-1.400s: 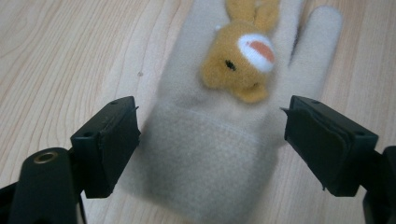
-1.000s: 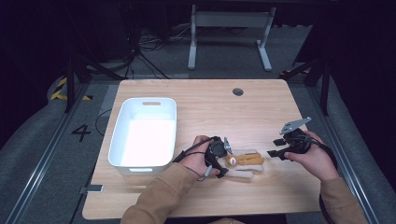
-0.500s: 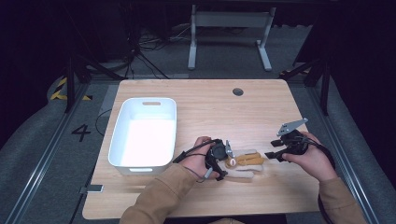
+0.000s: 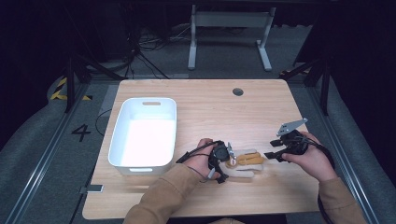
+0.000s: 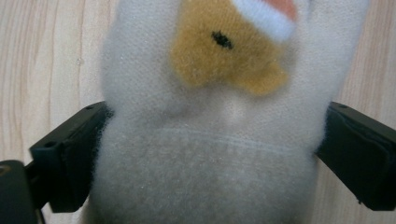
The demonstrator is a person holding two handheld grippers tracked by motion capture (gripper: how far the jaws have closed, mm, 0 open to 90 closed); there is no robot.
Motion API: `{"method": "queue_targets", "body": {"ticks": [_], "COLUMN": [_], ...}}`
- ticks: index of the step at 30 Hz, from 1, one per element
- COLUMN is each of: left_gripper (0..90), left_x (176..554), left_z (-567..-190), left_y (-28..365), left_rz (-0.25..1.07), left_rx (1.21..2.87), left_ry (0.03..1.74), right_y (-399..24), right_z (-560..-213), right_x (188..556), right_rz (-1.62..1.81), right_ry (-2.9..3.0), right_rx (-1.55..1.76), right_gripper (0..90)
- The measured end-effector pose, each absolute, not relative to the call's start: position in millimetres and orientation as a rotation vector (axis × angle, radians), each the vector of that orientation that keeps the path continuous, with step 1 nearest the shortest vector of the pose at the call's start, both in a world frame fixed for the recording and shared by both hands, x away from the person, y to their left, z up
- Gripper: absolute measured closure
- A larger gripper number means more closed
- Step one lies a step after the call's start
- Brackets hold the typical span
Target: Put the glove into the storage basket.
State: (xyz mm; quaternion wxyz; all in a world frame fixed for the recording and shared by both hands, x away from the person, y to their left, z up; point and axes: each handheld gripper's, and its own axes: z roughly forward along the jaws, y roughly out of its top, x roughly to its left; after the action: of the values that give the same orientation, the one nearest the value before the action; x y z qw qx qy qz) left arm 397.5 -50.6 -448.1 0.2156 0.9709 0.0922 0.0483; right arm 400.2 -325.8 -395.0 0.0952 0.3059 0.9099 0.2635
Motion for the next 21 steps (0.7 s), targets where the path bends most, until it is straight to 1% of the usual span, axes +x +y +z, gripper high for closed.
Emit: {"method": "queue_targets", "body": {"ticks": [1,2,3,7,11,14,15,16,18,21], "left_gripper": [8.6,15.0,18.2,20.4,23.3,29.4,35.6,44.6,48.4,57.2], "left_x": [397,398,398,396,396,396,395,394,394,392], "left_z": [-448,-447,-447,-445,-441,-439,-438,-438,-438,-436], "left_y": [-50,-49,-49,-51,-56,-57,-57,-56,-56,-58], "left_rz": [0.104,0.078,0.068,0.069,0.068,0.068,0.071,0.069,0.072,0.08], "left_rx": [2.669,2.667,2.667,2.685,2.737,2.736,2.717,2.707,2.705,2.714], "left_ry": [0.286,0.295,0.319,0.364,0.384,0.418,0.432,0.442,0.45,0.478], "right_y": [-326,-326,-326,-326,-325,-324,-324,-324,-324,-324], "right_z": [-395,-396,-396,-397,-397,-397,-398,-398,-398,-399], "right_x": [400,401,401,401,401,400,400,400,400,401], "right_rz": [0.78,0.778,0.775,0.773,0.773,0.769,0.77,0.769,0.768,0.767], "right_ry": [2.697,2.698,2.698,2.697,2.699,2.703,2.702,2.704,2.705,2.705], "right_rx": [0.907,0.905,0.906,0.911,0.906,0.908,0.905,0.91,0.909,0.907], "right_gripper": [41.1,41.1,41.1,41.1,41.1,41.1,41.1,41.1,40.9,40.9]}}
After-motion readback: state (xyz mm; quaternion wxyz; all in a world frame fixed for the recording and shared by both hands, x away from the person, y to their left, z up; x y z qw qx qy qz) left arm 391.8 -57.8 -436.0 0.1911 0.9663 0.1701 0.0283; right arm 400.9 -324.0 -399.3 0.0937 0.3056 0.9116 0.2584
